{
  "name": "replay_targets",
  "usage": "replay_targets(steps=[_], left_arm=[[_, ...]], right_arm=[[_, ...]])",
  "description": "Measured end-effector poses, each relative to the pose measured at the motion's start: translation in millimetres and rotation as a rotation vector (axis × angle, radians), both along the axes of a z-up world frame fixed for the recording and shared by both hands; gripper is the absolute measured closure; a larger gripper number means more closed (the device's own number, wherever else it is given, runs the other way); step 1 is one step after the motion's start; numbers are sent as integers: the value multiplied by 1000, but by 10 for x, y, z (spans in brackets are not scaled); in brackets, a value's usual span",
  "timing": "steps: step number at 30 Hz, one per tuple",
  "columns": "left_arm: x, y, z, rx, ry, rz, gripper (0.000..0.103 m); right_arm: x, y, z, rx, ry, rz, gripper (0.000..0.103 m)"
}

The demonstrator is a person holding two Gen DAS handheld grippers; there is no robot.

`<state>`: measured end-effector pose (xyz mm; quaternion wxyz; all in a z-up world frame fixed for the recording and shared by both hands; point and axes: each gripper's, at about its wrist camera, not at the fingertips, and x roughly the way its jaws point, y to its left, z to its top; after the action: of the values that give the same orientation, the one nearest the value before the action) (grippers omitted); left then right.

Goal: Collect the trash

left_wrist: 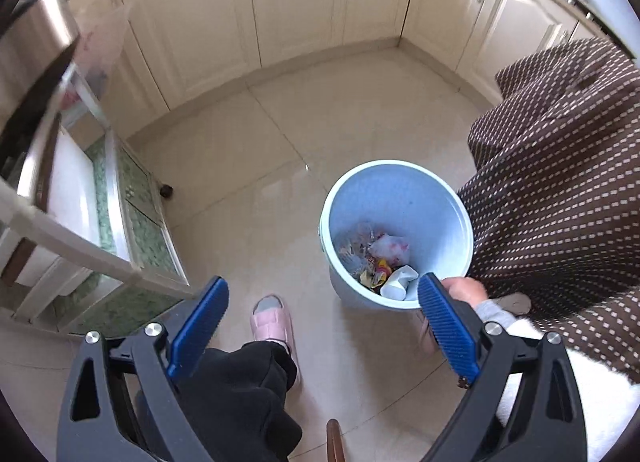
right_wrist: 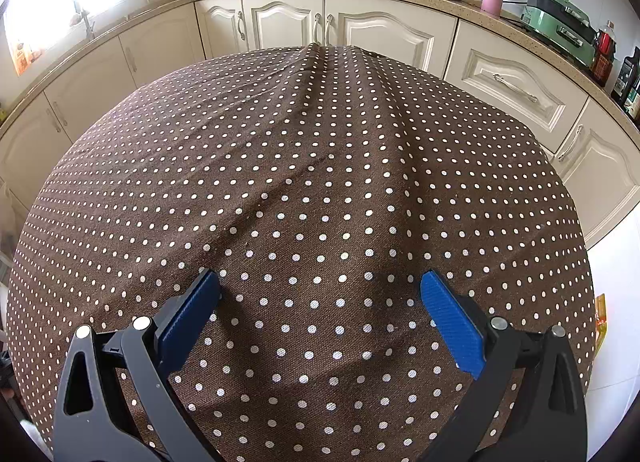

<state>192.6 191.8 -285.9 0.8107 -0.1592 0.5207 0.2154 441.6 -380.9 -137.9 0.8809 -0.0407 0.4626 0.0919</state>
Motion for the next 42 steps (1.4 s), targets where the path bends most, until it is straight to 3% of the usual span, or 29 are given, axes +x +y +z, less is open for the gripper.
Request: replay_targets(steps=[10,24,30,42], left_arm=[[387,190,-448,-52,56,5,10],[394,230,-499,-62,59,17,10],[389,98,-241,-64,-2,-9,10],[65,-283,605,-16,-185,-54,10]], right_arm=[[0,2,0,0,0,0,6],[-1,3,0,0,0,0,6],[-1,5,2,0,0,0,6],[-1,7,1,0,0,0,6]])
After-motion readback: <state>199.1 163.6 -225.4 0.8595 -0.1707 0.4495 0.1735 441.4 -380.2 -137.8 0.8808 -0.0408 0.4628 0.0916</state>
